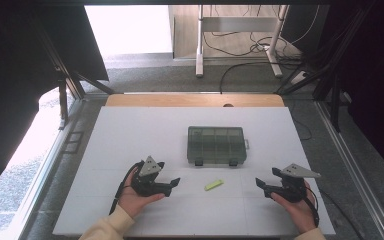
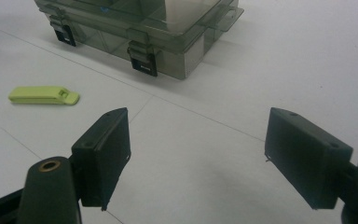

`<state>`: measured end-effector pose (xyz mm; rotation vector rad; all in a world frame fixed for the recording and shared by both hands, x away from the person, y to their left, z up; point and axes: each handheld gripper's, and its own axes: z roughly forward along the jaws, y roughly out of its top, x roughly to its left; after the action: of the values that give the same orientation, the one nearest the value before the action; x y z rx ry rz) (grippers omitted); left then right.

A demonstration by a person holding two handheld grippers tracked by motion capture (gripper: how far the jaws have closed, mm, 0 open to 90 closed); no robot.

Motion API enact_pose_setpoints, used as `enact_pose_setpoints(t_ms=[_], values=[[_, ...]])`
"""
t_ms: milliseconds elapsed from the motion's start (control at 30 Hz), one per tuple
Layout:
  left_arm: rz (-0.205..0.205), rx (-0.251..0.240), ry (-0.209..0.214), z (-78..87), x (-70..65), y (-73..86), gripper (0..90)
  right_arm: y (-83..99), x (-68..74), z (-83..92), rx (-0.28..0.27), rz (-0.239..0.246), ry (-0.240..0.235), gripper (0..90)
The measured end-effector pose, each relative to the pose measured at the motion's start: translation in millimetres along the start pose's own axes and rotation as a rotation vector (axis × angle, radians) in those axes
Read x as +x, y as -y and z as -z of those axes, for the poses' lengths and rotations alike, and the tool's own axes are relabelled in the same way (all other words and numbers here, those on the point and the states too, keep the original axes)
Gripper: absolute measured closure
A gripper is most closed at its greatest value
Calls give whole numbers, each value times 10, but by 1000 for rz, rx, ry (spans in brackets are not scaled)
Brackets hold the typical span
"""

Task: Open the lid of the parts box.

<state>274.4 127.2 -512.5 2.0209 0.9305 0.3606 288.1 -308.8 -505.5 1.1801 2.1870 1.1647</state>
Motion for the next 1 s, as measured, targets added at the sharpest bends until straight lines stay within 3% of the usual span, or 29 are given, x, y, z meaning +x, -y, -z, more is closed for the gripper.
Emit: enact_pose_setpoints(t_ms=[667, 1000], values=[[20, 8, 23, -189, 33, -71, 279, 3, 3, -12, 4, 2, -3, 223], [17, 39, 70, -314, 20, -136, 423, 6, 2, -13, 5, 5, 0, 224]])
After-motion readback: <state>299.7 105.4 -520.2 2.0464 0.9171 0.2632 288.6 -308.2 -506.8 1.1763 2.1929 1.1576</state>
